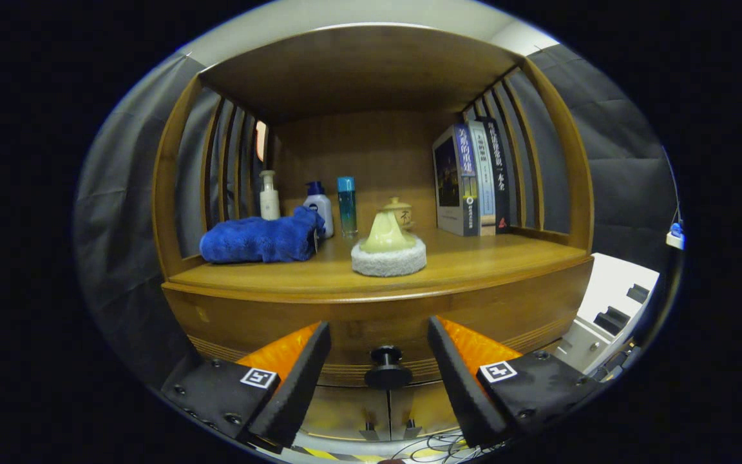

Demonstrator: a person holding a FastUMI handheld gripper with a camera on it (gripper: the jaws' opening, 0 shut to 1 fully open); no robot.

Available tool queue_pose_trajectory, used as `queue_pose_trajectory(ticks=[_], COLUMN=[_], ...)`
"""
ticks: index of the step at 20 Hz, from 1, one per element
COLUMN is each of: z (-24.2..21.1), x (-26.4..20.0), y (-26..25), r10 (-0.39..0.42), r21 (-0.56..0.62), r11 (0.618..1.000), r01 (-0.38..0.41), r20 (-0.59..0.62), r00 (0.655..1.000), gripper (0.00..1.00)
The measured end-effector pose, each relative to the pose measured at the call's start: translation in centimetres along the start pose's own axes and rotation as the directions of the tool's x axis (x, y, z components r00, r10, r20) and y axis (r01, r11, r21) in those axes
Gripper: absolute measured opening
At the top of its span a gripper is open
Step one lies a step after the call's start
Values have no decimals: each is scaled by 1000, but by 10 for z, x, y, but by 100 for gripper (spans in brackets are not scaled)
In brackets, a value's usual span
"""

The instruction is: Pull open the drawer, take out the items inside it, and place them on the countertop above the cabinet.

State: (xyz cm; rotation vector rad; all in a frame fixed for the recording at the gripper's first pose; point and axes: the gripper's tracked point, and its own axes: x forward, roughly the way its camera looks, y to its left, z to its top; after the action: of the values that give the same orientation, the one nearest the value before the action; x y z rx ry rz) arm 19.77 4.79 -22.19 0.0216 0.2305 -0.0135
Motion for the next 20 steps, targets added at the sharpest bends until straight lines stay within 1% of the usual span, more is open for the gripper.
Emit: queue_pose_trajectory(ticks=[2, 5, 8, 10, 11, 15, 20], z=[16, 50, 85, 104, 116, 140, 167], x=[-22, -62, -106, -131, -139, -180, -224], y=[3, 8, 4, -3, -14, -16, -28], r10=[8, 36, 49, 53, 51, 84, 72], r21=[-29, -28, -46, -80, -90, -49, -54], r11=[1000, 999, 998, 996, 995, 996, 996], r01=[-8, -35, -46, -47, -43, -80, -65], r20=[8, 38, 61, 76, 79, 94, 132], r00=[1000, 999, 997, 996, 996, 992, 989], gripper=[99, 98, 98, 98, 98, 98, 98])
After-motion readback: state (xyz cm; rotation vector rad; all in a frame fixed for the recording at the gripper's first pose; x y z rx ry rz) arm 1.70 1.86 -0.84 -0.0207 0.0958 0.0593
